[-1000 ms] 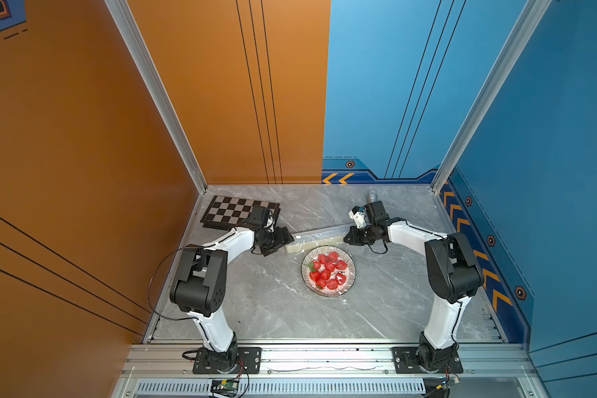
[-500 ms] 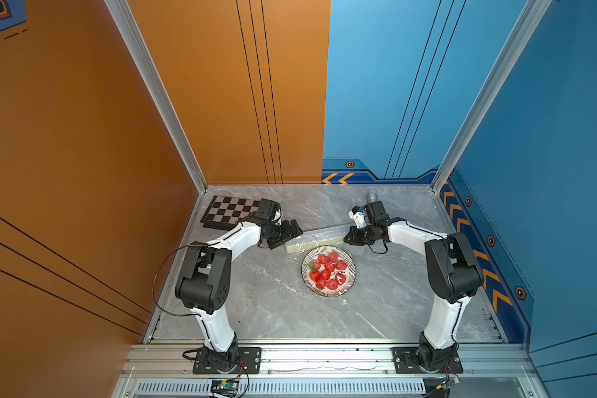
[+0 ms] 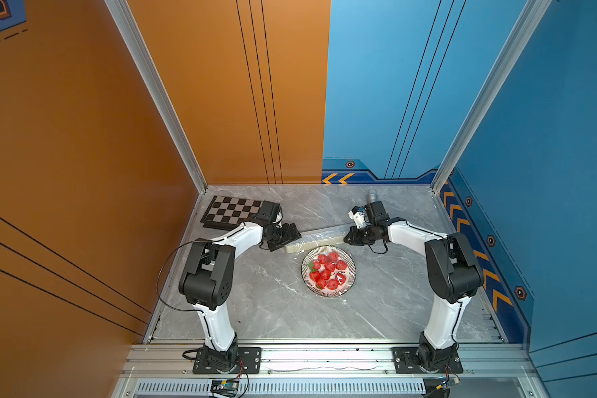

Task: Wrap the plate with plastic wrap
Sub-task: Tear off the plastic wrap from the plastic wrap cutting box, then move the plastic wrap cutting box to the center of the board.

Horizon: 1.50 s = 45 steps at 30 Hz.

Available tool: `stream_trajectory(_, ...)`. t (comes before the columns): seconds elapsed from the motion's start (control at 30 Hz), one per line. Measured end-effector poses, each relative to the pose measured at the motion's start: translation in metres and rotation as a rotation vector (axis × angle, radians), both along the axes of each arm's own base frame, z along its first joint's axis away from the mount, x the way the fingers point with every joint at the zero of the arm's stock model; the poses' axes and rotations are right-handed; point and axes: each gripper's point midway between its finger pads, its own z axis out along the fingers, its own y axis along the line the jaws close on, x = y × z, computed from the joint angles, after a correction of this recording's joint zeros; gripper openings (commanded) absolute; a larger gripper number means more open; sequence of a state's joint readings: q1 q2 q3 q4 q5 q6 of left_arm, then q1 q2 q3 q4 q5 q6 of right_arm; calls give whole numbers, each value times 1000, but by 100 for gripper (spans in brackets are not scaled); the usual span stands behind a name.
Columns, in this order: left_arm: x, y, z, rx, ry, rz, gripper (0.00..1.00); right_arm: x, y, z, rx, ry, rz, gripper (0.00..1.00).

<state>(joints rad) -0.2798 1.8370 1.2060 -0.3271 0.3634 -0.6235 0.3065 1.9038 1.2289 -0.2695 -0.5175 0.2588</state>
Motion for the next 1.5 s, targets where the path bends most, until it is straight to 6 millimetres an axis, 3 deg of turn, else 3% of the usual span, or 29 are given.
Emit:
stream_trajectory(0.5, 1, 9, -1, -17, -10, 7, 69, -2, -10, -5, -41, 14, -9, 0)
stream_trajectory(1.2, 4, 39, 4, -22, -48, 55, 47, -1, -13, -5, -47, 9, -14, 0)
stream_trajectory(1.3, 5, 40, 5, -18, -53, 52, 47, 0, -14, -5, -47, 8, -16, 4)
stream_trajectory(1.5, 22, 41, 7, -4, -55, 52, 49, 2, -19, -4, -46, 6, -26, 35)
